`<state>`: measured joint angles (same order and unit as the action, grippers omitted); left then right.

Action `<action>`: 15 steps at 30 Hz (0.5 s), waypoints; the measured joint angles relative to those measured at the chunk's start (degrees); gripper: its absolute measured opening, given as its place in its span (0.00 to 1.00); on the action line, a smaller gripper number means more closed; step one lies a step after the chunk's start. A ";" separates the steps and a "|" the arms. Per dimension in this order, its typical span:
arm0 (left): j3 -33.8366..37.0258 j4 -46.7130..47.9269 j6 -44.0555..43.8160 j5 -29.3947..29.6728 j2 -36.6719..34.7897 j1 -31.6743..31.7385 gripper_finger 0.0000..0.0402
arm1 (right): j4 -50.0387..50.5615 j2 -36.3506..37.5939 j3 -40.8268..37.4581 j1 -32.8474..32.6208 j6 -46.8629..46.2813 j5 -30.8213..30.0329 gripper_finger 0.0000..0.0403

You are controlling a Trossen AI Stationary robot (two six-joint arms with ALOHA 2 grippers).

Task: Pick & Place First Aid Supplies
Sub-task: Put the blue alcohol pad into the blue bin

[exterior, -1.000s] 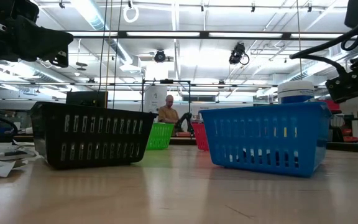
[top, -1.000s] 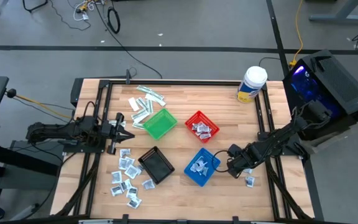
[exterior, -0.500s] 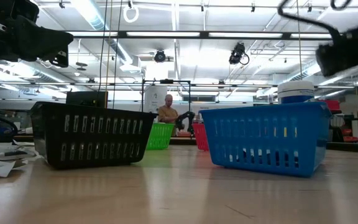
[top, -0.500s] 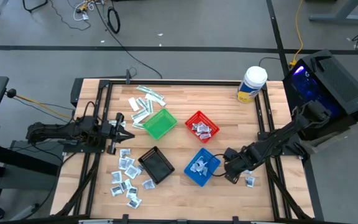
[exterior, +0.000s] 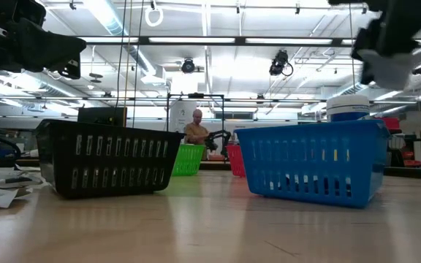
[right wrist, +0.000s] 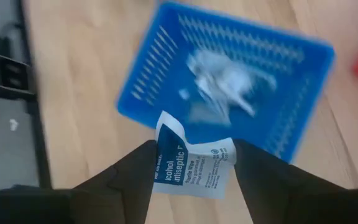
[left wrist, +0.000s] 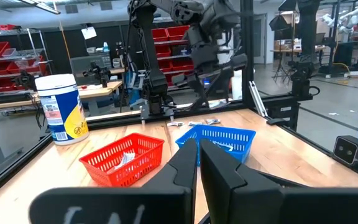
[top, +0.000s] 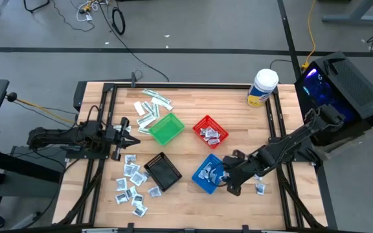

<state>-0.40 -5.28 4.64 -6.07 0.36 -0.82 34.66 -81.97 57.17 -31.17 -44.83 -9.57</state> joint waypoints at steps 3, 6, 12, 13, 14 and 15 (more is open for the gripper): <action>0.02 0.00 0.00 0.00 0.00 0.02 0.06 | -4.52 -0.25 0.00 0.74 4.36 -0.10 0.53; 0.00 0.00 0.00 0.00 -0.01 0.02 0.06 | -7.13 -0.87 0.00 1.64 8.96 -0.10 0.53; 0.00 0.00 0.00 0.00 0.00 0.00 0.06 | -9.25 -2.90 0.00 3.47 17.41 -0.12 0.53; 0.00 0.00 0.00 0.00 0.00 0.02 0.06 | -9.56 -3.32 0.00 3.79 18.49 -0.10 0.53; 0.01 0.00 0.00 0.00 0.00 0.01 0.06 | -9.97 -3.84 -0.07 4.08 19.48 -0.12 0.53; 0.01 -0.01 0.00 0.00 -0.01 0.00 0.06 | -10.77 -4.30 -0.26 4.37 20.23 -0.12 0.53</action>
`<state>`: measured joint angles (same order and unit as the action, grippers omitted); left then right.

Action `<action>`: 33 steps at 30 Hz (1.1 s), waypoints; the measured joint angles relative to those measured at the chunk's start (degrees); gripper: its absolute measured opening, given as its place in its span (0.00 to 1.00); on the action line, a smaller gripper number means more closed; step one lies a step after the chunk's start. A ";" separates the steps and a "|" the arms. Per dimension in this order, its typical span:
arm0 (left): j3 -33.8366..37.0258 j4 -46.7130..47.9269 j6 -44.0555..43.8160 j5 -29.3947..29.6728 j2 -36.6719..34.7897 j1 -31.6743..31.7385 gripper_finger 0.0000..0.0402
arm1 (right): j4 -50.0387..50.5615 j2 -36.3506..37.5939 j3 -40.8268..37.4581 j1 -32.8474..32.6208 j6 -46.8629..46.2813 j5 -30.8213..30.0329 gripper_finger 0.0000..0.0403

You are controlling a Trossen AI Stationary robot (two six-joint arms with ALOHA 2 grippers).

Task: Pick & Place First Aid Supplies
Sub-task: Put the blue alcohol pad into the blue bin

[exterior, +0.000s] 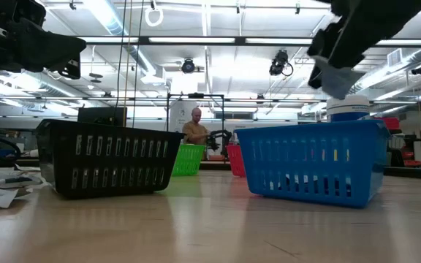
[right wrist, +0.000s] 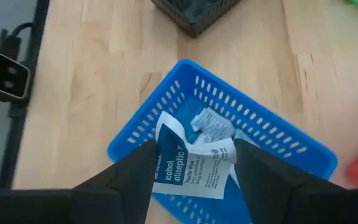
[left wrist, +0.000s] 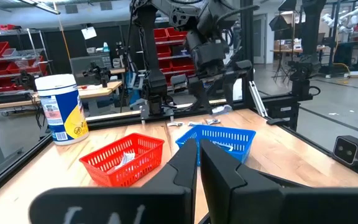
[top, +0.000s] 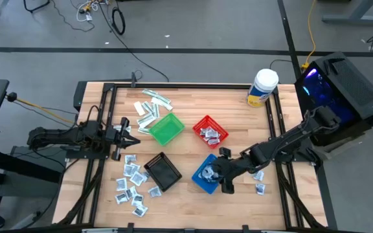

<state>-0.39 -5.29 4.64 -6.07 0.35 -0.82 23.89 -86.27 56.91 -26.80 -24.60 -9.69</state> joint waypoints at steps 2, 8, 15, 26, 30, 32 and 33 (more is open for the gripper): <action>0.01 0.01 0.00 0.00 0.01 0.02 0.06 | -1.12 -1.08 -0.52 0.49 0.97 0.02 0.53; -0.01 0.01 0.00 0.00 0.01 0.02 0.06 | -1.91 -4.47 -1.53 1.37 1.57 0.02 0.53; 0.00 0.01 0.00 0.00 -0.01 0.02 0.06 | -1.88 -6.43 -1.60 2.03 1.59 0.22 0.53; -0.01 0.01 0.00 0.00 -0.01 0.00 0.06 | -1.86 -6.22 -1.58 2.03 1.58 0.19 0.53; 0.00 0.00 0.00 0.00 0.00 0.02 0.06 | -1.03 -5.91 -1.58 2.13 1.35 0.09 0.55; 0.01 0.01 0.00 0.00 0.00 0.01 0.06 | 0.30 -5.73 -1.58 2.34 1.55 0.09 0.58; 0.01 -0.01 0.00 0.00 0.00 0.02 0.06 | 0.80 -5.58 -1.58 2.53 1.55 0.00 0.60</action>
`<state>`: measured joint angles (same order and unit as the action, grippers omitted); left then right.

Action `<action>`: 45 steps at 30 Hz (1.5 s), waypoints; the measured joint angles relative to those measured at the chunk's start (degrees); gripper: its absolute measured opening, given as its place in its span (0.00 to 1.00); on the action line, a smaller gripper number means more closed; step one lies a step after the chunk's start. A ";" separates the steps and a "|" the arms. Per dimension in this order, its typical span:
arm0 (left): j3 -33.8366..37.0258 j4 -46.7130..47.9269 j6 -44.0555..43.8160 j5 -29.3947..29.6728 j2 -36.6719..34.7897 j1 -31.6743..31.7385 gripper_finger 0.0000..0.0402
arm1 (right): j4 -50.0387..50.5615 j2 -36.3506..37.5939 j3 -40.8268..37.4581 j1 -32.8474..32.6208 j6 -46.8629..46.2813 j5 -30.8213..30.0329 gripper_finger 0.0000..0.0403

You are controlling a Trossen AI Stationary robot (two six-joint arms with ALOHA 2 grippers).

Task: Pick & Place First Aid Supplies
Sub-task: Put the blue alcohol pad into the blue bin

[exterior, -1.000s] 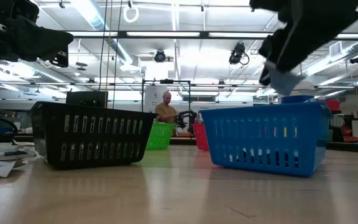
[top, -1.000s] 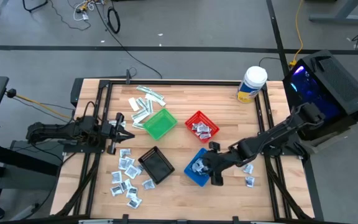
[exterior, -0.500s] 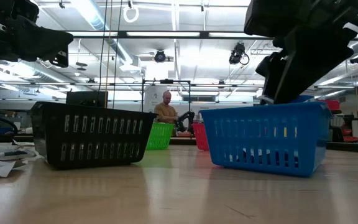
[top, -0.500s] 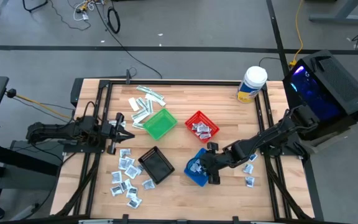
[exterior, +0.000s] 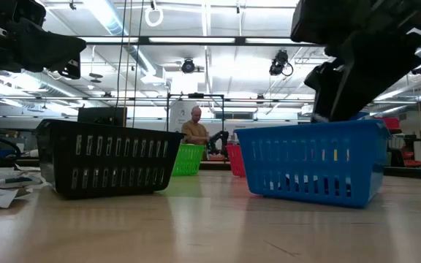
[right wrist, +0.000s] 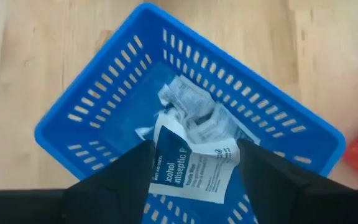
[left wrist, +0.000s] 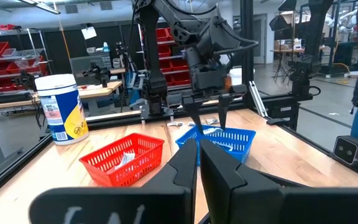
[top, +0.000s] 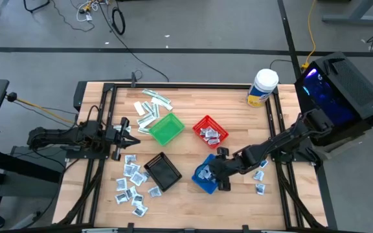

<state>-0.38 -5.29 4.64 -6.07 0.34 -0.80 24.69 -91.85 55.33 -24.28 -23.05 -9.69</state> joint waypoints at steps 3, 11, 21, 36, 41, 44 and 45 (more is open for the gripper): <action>0.00 0.02 0.00 0.00 -0.01 -0.02 0.06 | 0.46 0.13 0.00 0.45 -0.04 -0.40 0.66; 0.00 -0.01 0.00 0.00 0.00 -0.02 0.06 | 0.55 1.88 0.00 0.66 3.94 -1.37 0.80; 0.00 0.02 0.00 0.00 0.02 0.00 0.06 | 8.20 10.87 0.00 0.54 8.04 -0.39 0.79; -0.02 0.02 0.00 0.00 0.02 -0.02 0.06 | 28.70 19.53 0.00 -0.78 8.58 5.86 0.79; 0.00 0.01 0.00 0.00 0.02 -0.01 0.06 | 34.09 19.51 0.00 -3.15 8.63 7.83 0.79; -0.02 0.01 0.00 0.00 -0.01 -0.01 0.06 | 35.09 19.57 -0.25 -4.53 9.00 7.85 0.79; -0.02 -0.01 0.00 0.00 -0.01 0.00 0.06 | 34.72 19.83 -0.89 -5.00 8.98 8.07 0.79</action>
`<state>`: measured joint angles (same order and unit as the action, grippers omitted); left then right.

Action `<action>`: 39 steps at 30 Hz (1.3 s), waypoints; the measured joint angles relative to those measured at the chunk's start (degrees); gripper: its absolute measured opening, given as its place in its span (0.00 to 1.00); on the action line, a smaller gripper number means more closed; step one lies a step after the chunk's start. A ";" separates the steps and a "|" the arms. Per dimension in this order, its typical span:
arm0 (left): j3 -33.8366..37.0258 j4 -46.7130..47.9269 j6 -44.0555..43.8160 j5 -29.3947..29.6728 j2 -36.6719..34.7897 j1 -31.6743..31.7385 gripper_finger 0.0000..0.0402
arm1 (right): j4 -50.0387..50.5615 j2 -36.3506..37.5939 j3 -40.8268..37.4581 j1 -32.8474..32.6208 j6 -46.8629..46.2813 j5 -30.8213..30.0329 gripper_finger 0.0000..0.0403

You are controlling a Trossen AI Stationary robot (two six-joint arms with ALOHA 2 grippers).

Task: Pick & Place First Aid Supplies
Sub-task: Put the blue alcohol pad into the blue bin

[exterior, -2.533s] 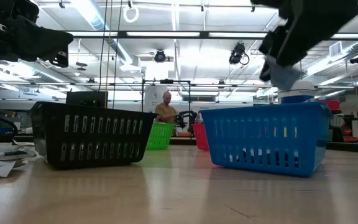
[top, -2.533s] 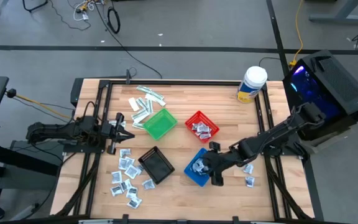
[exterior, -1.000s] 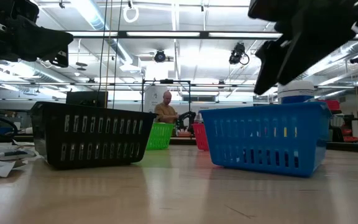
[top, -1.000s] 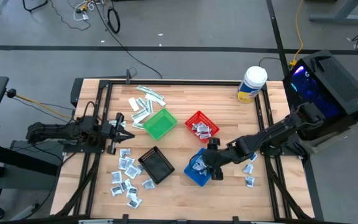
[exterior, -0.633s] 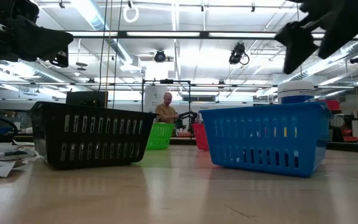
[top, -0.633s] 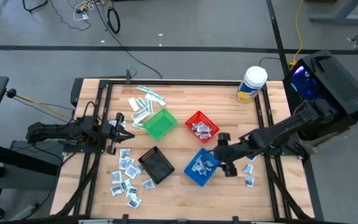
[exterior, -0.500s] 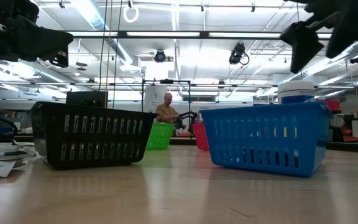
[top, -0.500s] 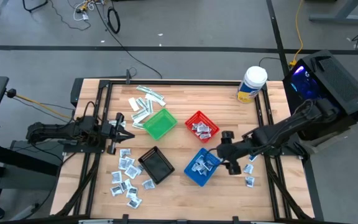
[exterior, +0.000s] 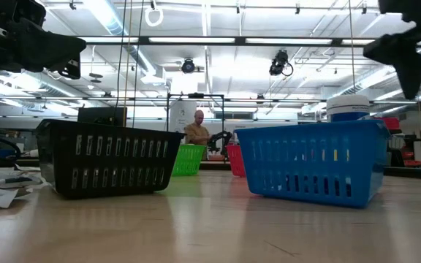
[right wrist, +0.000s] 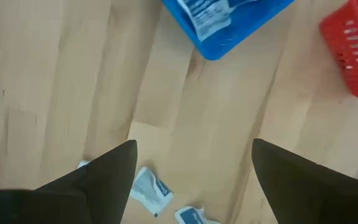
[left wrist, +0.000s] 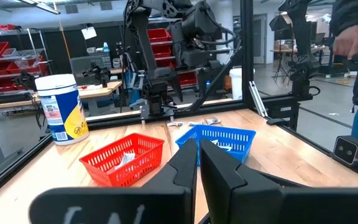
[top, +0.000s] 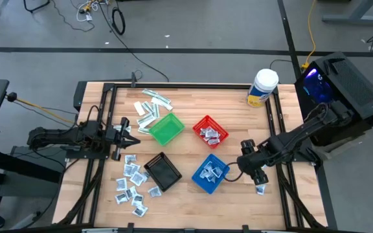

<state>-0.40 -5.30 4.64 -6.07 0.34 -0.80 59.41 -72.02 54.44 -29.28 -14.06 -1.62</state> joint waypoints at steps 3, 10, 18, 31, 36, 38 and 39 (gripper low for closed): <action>0.00 0.02 0.00 0.00 0.02 -0.02 0.06 | -0.52 0.54 -3.00 -1.47 -0.64 1.27 0.79; 0.02 0.02 0.00 0.00 0.02 0.00 0.06 | -2.17 1.78 -10.54 -4.10 -6.75 1.88 0.79; 0.00 0.02 0.00 0.00 0.01 -0.01 0.06 | -5.84 1.89 -16.61 -6.41 -10.99 2.58 0.79; 0.01 0.01 0.00 0.00 0.01 -0.02 0.06 | -15.97 1.89 -21.30 -9.72 -11.53 2.57 0.79; 0.00 0.01 0.00 0.00 0.01 -0.02 0.06 | -18.89 1.89 -23.32 -10.61 -11.78 2.57 0.79; 0.00 0.01 0.00 0.00 0.02 -0.01 0.06 | -18.69 1.89 -23.37 -10.64 -12.34 2.55 0.78; 0.00 0.02 0.00 0.00 0.01 -0.01 0.06 | -18.55 1.89 -23.37 -10.64 -12.43 2.57 0.78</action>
<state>-0.40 -5.28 4.64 -6.07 0.35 -0.80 40.86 -70.13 31.07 -39.92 -26.50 0.95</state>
